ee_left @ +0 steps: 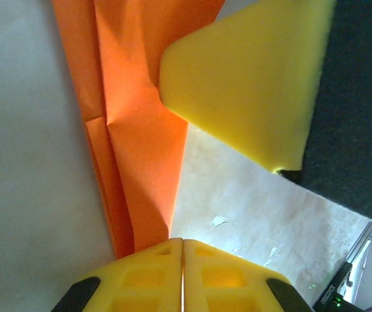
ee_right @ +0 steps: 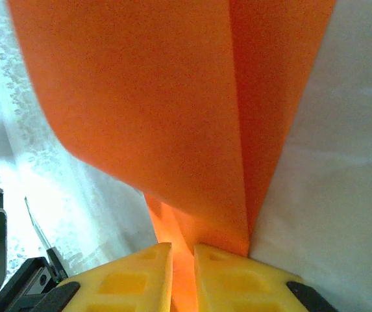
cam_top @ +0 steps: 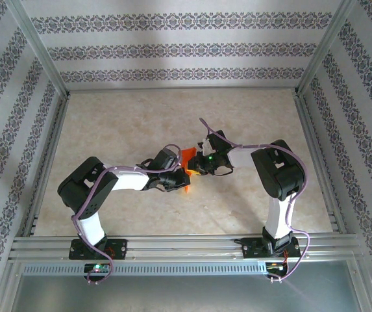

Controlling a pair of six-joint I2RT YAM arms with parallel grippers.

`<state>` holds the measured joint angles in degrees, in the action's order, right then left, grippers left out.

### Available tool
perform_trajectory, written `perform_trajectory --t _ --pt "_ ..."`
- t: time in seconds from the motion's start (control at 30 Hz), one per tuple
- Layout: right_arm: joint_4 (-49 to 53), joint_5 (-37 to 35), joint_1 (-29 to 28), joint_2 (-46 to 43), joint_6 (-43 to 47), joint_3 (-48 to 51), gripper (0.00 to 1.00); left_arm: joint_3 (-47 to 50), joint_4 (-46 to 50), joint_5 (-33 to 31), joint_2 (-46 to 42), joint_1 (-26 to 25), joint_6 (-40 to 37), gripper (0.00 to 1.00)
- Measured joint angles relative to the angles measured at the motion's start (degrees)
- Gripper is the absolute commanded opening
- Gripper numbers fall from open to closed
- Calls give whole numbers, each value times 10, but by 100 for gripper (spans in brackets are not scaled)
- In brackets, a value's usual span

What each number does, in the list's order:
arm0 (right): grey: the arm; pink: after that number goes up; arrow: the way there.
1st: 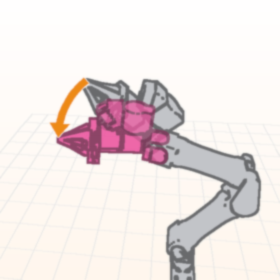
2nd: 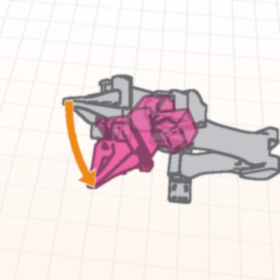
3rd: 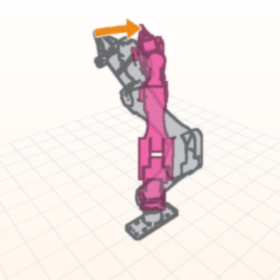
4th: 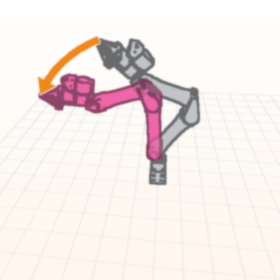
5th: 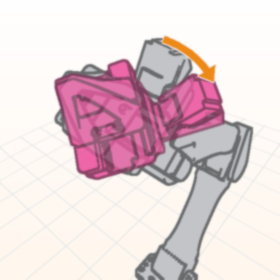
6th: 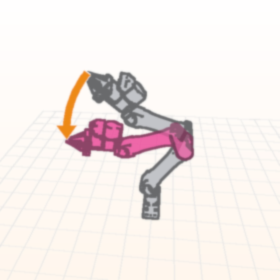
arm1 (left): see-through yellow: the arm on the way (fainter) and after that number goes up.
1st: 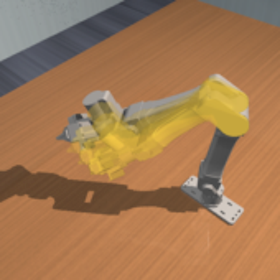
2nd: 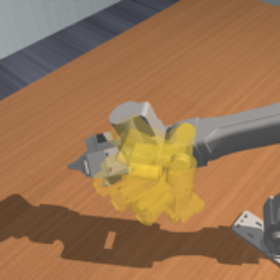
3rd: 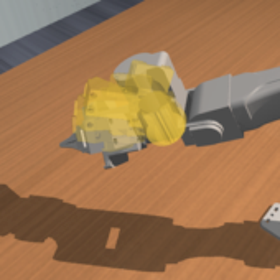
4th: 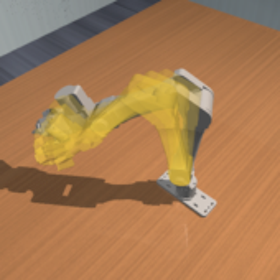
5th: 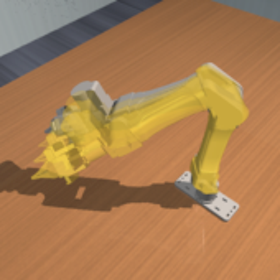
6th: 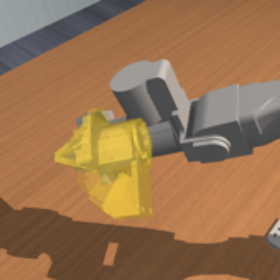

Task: Fold a paper plane with a square sheet of paper (pick it up from the middle)
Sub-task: Fold the wing for the fifth time at the center of the table.

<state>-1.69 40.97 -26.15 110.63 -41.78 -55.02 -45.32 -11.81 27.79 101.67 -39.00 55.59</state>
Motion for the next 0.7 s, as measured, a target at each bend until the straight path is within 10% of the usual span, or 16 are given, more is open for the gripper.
perform_trajectory --t 0.7 --pt "14 -43 -2 -87 8 20 22 9 -9 -11 3 0 1 3"
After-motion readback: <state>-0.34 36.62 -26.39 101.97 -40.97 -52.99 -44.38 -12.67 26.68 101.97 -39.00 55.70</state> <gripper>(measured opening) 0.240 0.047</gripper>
